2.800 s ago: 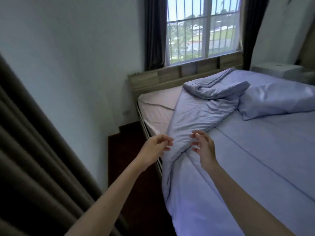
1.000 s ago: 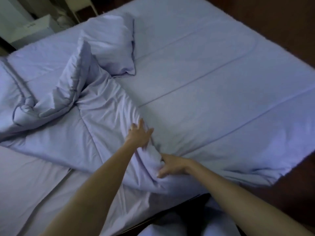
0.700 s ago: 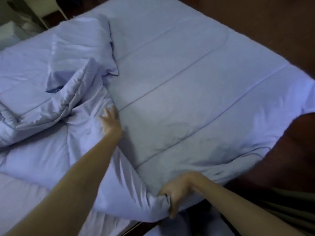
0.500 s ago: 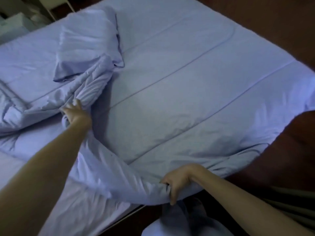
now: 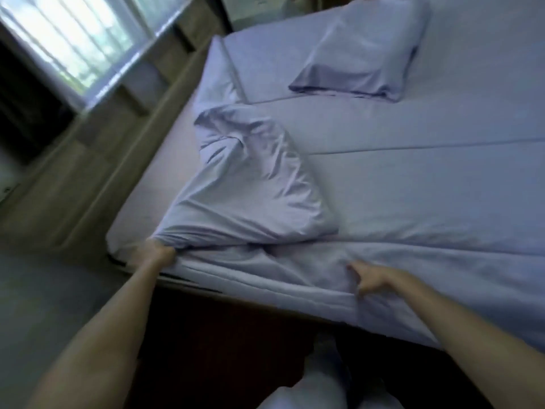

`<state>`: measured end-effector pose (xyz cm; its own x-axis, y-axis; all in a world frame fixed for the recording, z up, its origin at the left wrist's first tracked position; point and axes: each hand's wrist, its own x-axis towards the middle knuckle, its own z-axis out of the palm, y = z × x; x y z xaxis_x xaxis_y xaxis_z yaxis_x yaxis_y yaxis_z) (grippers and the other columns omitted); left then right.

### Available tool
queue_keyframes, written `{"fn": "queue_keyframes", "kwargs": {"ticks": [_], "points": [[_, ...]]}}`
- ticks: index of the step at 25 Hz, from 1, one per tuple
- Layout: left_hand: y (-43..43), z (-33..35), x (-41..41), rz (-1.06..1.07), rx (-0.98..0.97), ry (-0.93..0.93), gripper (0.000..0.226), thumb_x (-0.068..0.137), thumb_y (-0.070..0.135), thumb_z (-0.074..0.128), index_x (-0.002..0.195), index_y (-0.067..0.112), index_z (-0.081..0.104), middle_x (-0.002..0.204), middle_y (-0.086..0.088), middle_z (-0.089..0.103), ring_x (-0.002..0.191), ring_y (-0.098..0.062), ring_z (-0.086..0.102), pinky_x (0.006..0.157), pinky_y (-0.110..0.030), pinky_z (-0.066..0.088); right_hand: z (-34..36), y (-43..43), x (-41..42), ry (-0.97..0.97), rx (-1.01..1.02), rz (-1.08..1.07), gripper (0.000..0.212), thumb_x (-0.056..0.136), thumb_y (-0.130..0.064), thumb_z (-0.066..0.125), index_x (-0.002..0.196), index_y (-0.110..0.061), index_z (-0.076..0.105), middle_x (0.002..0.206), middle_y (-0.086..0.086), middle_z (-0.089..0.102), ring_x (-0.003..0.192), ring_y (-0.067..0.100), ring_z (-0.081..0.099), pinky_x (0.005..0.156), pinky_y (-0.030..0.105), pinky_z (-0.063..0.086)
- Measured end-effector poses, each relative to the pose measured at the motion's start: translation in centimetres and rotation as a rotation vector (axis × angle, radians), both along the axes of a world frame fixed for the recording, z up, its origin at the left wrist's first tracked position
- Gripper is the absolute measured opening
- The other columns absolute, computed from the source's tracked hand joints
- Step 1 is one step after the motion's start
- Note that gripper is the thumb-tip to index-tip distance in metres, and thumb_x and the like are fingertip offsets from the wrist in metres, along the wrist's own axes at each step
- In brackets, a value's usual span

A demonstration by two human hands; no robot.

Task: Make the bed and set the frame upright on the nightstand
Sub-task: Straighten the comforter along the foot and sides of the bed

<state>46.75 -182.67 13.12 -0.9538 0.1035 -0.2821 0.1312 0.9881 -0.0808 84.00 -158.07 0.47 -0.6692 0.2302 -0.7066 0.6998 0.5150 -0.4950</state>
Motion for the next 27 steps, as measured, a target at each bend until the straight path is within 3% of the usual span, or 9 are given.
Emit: {"fn": "queue_keyframes", "kwargs": {"ticks": [3,6,10,14,17,19,21,24,27], "points": [[-5.5,-0.5,4.0,0.152,-0.003,-0.302,0.047,0.095,0.028,0.051,0.132,-0.002,0.047,0.132,-0.023,0.052,0.122,-0.035,0.051,0.100,-0.040,0.042,0.2,-1.0,-4.6,0.148,0.131,-0.074,0.054,0.084,-0.020,0.061,0.134,-0.013,0.039,0.142,0.018,0.047,0.120,0.025,0.052,0.101,0.032,0.040],[-6.2,-1.8,4.5,0.171,-0.152,-0.646,0.038,0.097,0.023,0.046,0.114,-0.009,0.057,0.116,-0.021,0.062,0.112,-0.032,0.060,0.090,-0.036,0.050,0.3,-1.6,-8.4,0.175,0.215,-0.080,0.074,0.084,-0.022,0.053,0.151,-0.019,0.020,0.146,0.022,0.041,0.129,0.034,0.048,0.105,0.036,0.041],[2.2,-4.3,3.1,-0.451,-0.141,-0.463,0.031,0.092,0.026,0.044,0.104,0.007,0.064,0.107,-0.015,0.068,0.106,-0.032,0.063,0.078,-0.031,0.047,0.1,-2.1,-11.9,0.210,0.295,-0.386,0.066,0.085,-0.012,0.051,0.147,-0.015,0.026,0.139,0.024,0.049,0.123,0.038,0.052,0.099,0.038,0.043],[10.4,-7.0,4.3,-0.922,0.037,-0.424,0.041,0.092,0.031,0.044,0.132,0.025,0.048,0.141,-0.006,0.046,0.126,-0.031,0.047,0.100,-0.040,0.041,-0.4,-3.0,-13.5,0.230,0.273,-1.108,0.039,0.087,-0.004,0.048,0.125,-0.006,0.042,0.122,0.027,0.058,0.110,0.043,0.056,0.085,0.041,0.043],[12.9,-9.5,6.2,-1.210,0.000,-0.398,0.062,0.086,0.042,0.056,0.141,0.026,0.033,0.145,-0.009,0.034,0.129,-0.036,0.040,0.102,-0.048,0.040,-0.9,-4.6,-13.6,0.222,0.296,-1.339,0.041,0.086,0.000,0.046,0.126,-0.004,0.045,0.122,0.027,0.060,0.112,0.043,0.055,0.085,0.039,0.041],[13.7,-10.9,7.2,-1.302,-0.009,-0.350,0.084,0.078,0.049,0.065,0.147,0.031,0.019,0.151,-0.011,0.024,0.132,-0.036,0.034,0.099,-0.051,0.040,-1.4,-6.0,-13.5,0.215,0.343,-1.359,0.043,0.084,0.002,0.049,0.127,-0.003,0.051,0.123,0.025,0.061,0.115,0.041,0.056,0.091,0.039,0.042],[14.4,-13.2,8.1,-1.445,-0.034,-0.199,0.082,0.080,0.041,0.064,0.147,0.043,0.017,0.153,-0.016,0.024,0.125,-0.037,0.042,0.087,-0.049,0.048,-2.0,-7.7,-12.7,0.178,0.387,-1.267,0.044,0.082,0.003,0.052,0.125,-0.002,0.055,0.123,0.026,0.061,0.116,0.041,0.056,0.093,0.039,0.043],[15.5,-12.8,7.8,-1.564,-0.144,-0.208,0.056,0.079,0.021,0.053,0.123,0.055,0.053,0.111,-0.007,0.069,0.073,-0.025,0.067,0.049,-0.027,0.050,-3.1,-8.6,-11.1,0.118,0.408,-0.902,0.048,0.082,-0.002,0.050,0.130,-0.004,0.052,0.132,0.024,0.054,0.121,0.039,0.052,0.101,0.043,0.043],[16.5,-9.9,3.8,-1.513,0.019,-0.063,0.048,0.089,0.017,0.053,0.134,0.031,0.046,0.117,-0.010,0.063,0.103,-0.033,0.062,0.075,-0.039,0.052,-2.4,-7.6,-11.6,0.019,0.404,-0.745,0.044,0.085,-0.010,0.050,0.129,-0.006,0.049,0.134,0.022,0.048,0.122,0.039,0.049,0.100,0.043,0.044]]}}
